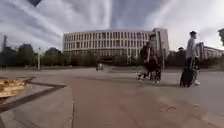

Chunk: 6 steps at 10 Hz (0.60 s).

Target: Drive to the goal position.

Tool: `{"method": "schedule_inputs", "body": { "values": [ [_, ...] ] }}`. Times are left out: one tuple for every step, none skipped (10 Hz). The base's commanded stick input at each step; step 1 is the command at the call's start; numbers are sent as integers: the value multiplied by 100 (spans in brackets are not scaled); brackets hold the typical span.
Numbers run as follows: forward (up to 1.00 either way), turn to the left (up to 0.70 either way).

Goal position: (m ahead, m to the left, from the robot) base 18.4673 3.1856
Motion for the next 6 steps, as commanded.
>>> {"method": "schedule_inputs", "body": {
  "values": [
    [85, 0],
    [85, 0],
    [85, 0],
    [85, 0],
    [85, 0],
    [85, 0]
  ]
}}
